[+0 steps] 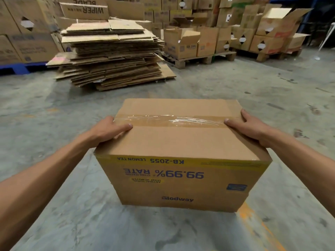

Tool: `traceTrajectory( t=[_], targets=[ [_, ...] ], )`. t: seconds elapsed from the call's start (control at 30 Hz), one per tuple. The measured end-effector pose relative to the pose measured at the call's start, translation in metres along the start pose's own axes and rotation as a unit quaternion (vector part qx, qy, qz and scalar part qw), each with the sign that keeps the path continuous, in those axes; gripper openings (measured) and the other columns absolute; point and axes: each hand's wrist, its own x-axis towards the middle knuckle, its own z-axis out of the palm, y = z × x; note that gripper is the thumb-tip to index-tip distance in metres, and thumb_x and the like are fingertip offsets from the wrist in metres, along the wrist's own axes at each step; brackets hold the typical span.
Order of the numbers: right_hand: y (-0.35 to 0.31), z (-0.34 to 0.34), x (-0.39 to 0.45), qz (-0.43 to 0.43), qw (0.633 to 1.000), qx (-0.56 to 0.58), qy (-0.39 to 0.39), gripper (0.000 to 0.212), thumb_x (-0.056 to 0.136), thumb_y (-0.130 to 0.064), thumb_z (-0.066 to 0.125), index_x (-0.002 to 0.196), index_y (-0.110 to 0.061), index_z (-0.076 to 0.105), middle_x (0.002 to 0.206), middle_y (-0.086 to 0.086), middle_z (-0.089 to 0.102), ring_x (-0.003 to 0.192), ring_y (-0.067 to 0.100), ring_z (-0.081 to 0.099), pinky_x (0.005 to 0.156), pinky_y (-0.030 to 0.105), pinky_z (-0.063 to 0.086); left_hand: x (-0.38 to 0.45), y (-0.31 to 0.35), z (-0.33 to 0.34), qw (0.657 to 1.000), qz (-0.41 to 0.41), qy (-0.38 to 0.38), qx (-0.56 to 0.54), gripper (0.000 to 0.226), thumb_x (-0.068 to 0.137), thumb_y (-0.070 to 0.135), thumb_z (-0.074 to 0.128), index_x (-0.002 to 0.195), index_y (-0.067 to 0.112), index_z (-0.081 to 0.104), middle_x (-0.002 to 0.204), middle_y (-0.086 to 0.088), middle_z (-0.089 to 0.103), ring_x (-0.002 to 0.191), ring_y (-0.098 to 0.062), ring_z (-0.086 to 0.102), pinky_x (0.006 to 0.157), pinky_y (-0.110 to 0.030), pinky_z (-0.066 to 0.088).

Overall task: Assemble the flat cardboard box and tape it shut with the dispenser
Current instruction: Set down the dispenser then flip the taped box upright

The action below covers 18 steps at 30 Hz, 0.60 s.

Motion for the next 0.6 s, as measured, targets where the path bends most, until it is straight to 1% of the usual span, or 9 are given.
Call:
traceTrajectory(
  t=[0.1,0.17,0.2,0.27,0.37,0.43,0.5,0.53,0.6],
  targets=[
    [-0.022,0.015,0.000,-0.042,0.999,0.002,0.001,0.097,0.084,-0.058,0.064,0.157,-0.029,0.008,0.150,0.008,0.042,0.099,0.024,0.053,0.079,0.035,0.043,-0.015,-0.011,-0.020,0.998,-0.031,0.046,-0.008,0.043,0.081,0.057,0.067,0.091,0.017,0.055,0.091,-0.006,0.066,0.081,-0.023,0.063,0.076,-0.039,0.051],
    [-0.037,0.030,0.004,-0.089,0.996,0.003,0.015,0.100,0.080,-0.062,0.066,0.157,-0.029,0.009,0.154,0.005,0.038,0.116,0.028,0.053,0.092,0.038,0.046,-0.025,-0.023,-0.036,0.994,-0.039,0.105,-0.010,0.051,0.079,0.059,0.068,0.096,0.014,0.053,0.098,-0.005,0.063,0.079,-0.020,0.059,0.075,-0.038,0.049],
    [-0.045,0.039,0.007,-0.121,0.992,0.004,0.028,0.102,0.079,-0.063,0.066,0.157,-0.028,0.010,0.157,0.004,0.034,0.128,0.028,0.048,0.101,0.039,0.042,-0.030,-0.029,-0.043,0.989,-0.038,0.139,-0.012,0.057,0.077,0.059,0.070,0.106,0.013,0.052,0.104,-0.006,0.061,0.081,-0.021,0.059,0.075,-0.036,0.046],
    [-0.060,0.059,0.009,-0.194,0.979,0.021,0.053,0.103,0.079,-0.061,0.067,0.157,-0.028,0.009,0.161,0.000,0.026,0.141,0.023,0.035,0.113,0.039,0.032,-0.039,-0.045,-0.058,0.976,-0.016,0.214,-0.035,0.080,0.074,0.056,0.075,0.133,0.011,0.044,0.125,-0.010,0.058,0.099,-0.023,0.056,0.082,-0.033,0.042],
    [-0.082,0.091,0.011,-0.274,0.954,0.102,0.062,0.106,0.079,-0.054,0.072,0.157,-0.031,0.004,0.164,-0.009,0.015,0.143,0.007,0.023,0.118,0.037,0.023,-0.047,-0.076,-0.086,0.954,0.041,0.286,-0.073,0.112,0.066,0.049,0.085,0.151,0.014,0.021,0.149,-0.011,0.043,0.124,-0.021,0.048,0.100,-0.030,0.038],
    [-0.094,0.111,0.009,-0.302,0.940,0.149,0.045,0.112,0.077,-0.049,0.077,0.154,-0.039,-0.004,0.164,-0.013,0.011,0.140,0.003,0.022,0.117,0.036,0.024,-0.054,-0.094,-0.100,0.950,0.046,0.303,-0.062,0.133,0.056,0.054,0.089,0.154,0.021,0.004,0.154,-0.010,0.034,0.136,-0.024,0.040,0.110,-0.041,0.036],
    [-0.099,0.132,0.005,-0.311,0.938,0.154,0.011,0.116,0.078,-0.043,0.079,0.150,-0.049,-0.012,0.164,-0.012,0.009,0.142,0.011,0.026,0.114,0.040,0.028,-0.069,-0.109,-0.099,0.953,0.023,0.301,-0.028,0.141,0.059,0.048,0.090,0.153,0.028,-0.013,0.155,-0.012,0.024,0.139,-0.028,0.032,0.113,-0.050,0.031],
    [-0.097,0.143,0.002,-0.309,0.940,0.145,-0.005,0.116,0.079,-0.040,0.078,0.148,-0.052,-0.015,0.164,-0.011,0.008,0.142,0.016,0.027,0.113,0.044,0.030,-0.077,-0.118,-0.092,0.954,0.011,0.299,-0.026,0.141,0.061,0.041,0.090,0.152,0.030,-0.018,0.154,-0.014,0.020,0.139,-0.029,0.030,0.113,-0.050,0.028],
    [-0.084,0.166,-0.004,-0.294,0.947,0.127,-0.031,0.116,0.079,-0.040,0.076,0.143,-0.057,-0.019,0.164,-0.009,0.009,0.142,0.022,0.030,0.112,0.049,0.031,-0.091,-0.139,-0.074,0.953,0.003,0.300,-0.044,0.140,0.064,0.032,0.089,0.151,0.030,-0.021,0.151,-0.016,0.018,0.138,-0.031,0.029,0.114,-0.047,0.025]
  ],
)
